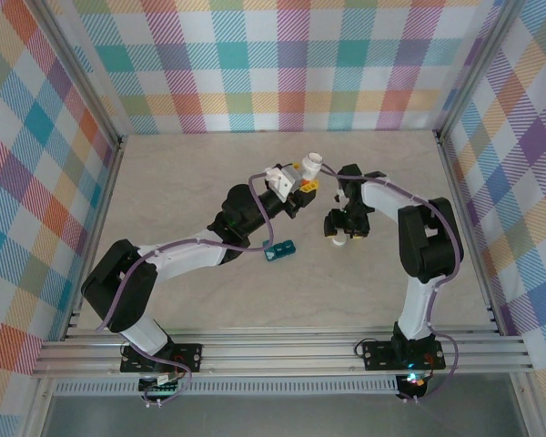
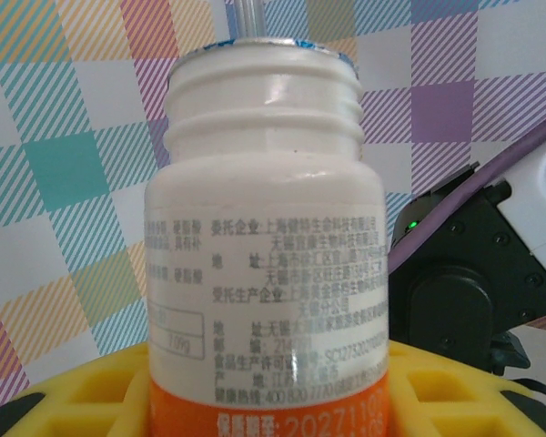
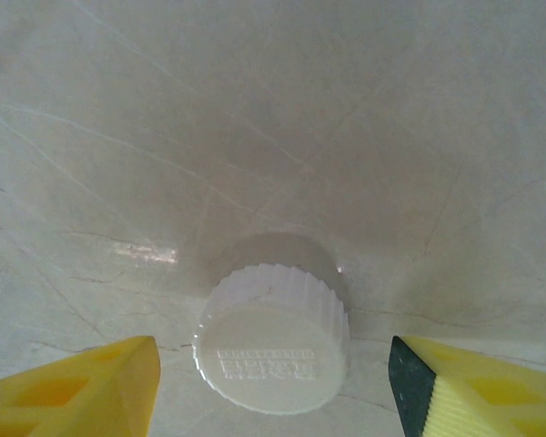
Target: Sort the pills into containers
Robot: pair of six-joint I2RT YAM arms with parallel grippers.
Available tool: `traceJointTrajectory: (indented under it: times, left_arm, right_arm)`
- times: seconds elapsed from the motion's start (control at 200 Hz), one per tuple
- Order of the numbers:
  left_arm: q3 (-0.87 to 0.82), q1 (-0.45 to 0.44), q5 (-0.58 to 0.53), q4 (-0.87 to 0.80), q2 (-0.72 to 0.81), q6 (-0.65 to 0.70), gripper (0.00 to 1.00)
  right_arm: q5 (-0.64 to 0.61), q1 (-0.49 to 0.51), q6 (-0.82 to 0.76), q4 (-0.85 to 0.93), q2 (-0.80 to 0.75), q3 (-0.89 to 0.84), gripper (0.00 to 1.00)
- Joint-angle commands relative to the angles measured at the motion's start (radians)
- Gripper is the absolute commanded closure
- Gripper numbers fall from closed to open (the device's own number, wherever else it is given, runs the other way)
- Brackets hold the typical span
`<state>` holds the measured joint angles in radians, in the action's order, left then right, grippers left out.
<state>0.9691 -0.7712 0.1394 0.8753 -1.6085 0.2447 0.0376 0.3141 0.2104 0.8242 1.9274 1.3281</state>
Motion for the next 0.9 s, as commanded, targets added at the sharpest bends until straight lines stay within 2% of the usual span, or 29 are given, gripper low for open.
traceJointTrajectory:
  times: [0.0, 0.59, 0.895]
  left_arm:
    - [-0.011, -0.014, -0.001, 0.076, 0.035, 0.008, 1.0]
    - [-0.028, -0.013, -0.003, 0.091, 0.043, 0.01, 1.0]
    - [-0.042, -0.013, -0.003, 0.103, 0.053, 0.013, 1.0]
  right_arm:
    - [-0.015, 0.012, -0.024, 0.005, 0.016, 0.019, 0.32]
    - [-0.06, 0.052, -0.034, 0.02, 0.051, 0.029, 0.42]
    - [-0.045, 0.054, -0.027, 0.025, 0.044, 0.036, 0.6]
